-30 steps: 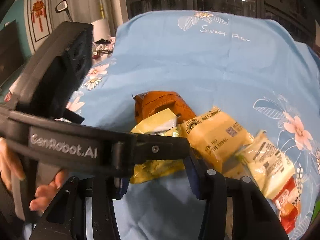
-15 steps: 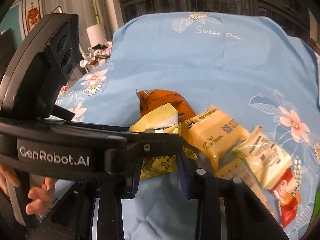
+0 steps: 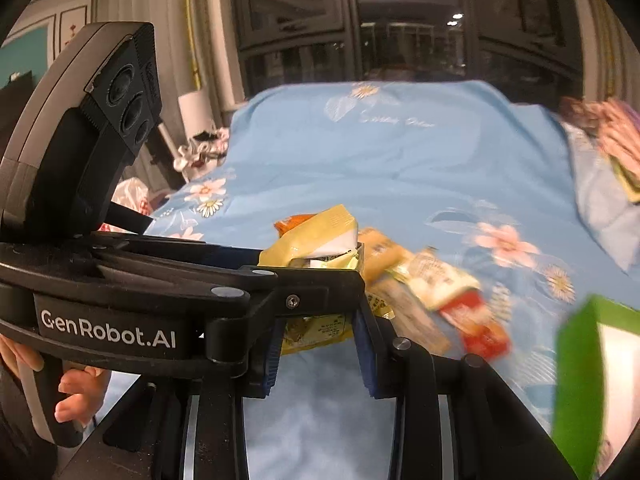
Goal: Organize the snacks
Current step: 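Carry the yellow bag into the green box and open the left gripper, then reach the right gripper to the clear cracker pack and grasp it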
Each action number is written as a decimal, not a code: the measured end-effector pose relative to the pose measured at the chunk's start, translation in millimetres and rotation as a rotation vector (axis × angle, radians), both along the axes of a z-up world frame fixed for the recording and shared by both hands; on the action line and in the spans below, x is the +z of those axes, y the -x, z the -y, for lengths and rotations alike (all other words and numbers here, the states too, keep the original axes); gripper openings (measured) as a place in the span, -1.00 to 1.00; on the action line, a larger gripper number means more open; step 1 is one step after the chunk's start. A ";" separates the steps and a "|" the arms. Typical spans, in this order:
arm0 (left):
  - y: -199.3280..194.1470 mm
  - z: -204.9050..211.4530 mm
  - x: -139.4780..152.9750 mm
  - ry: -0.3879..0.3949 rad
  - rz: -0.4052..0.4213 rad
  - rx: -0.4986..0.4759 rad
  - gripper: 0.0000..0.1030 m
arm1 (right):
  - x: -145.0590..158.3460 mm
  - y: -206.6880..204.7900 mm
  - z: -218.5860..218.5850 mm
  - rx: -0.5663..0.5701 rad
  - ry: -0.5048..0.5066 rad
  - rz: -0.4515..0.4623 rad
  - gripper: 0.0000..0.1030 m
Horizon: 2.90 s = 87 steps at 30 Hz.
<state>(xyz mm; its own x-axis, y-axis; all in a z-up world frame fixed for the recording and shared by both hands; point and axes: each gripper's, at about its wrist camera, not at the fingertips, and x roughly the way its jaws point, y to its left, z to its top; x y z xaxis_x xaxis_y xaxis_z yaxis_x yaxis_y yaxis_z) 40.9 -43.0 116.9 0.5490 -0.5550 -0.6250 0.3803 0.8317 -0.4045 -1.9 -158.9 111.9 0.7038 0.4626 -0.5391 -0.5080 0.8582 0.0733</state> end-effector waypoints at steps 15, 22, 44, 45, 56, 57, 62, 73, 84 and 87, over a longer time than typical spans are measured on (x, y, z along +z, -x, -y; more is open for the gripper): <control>31.5 205.8 18.8 -0.059 0.033 -0.281 0.01 | 8.2 58.4 187.1 -0.282 -0.059 0.021 -0.33; 28.2 265.2 4.7 -0.089 -0.011 -0.347 0.01 | -7.0 61.4 239.7 -0.365 -0.095 -0.022 -0.33; 2.7 261.7 -28.7 -0.123 -0.101 -0.255 0.67 | -28.7 59.9 242.7 -0.435 0.014 -0.085 -0.28; 2.1 253.9 -26.9 -0.093 -0.098 -0.250 0.81 | -28.0 59.7 242.4 -0.437 0.019 -0.089 -0.11; 0.3 156.3 -15.3 0.012 -0.040 -0.123 0.99 | -14.7 56.9 212.9 -0.441 0.037 -0.078 0.76; 0.0 144.3 -19.7 0.007 -0.042 -0.098 0.99 | -13.6 55.4 207.2 -0.424 0.029 -0.080 0.76; 6.0 100.5 -40.1 -0.045 -0.023 -0.007 0.99 | -6.8 48.0 176.7 -0.385 0.003 -0.069 0.76; 19.6 -10.0 -71.6 0.105 -0.051 0.257 0.99 | 9.2 14.7 89.6 -0.246 -0.022 -0.095 0.78; 66.9 -64.5 -87.0 -0.063 -0.115 0.246 0.99 | 8.6 -82.2 16.1 -0.331 -0.079 -0.291 0.78; 77.2 -67.1 -83.1 -0.066 -0.066 0.273 0.99 | -15.1 -114.6 11.4 -0.411 -0.053 -0.367 0.78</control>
<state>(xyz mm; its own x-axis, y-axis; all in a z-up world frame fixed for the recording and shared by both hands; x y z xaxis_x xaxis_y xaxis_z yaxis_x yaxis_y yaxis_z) -36.3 24.0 33.8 0.6293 -0.3491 -0.6943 0.1135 0.9251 -0.3623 112.7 -170.2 96.8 0.6027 0.2225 -0.7663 -0.0648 0.9708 0.2310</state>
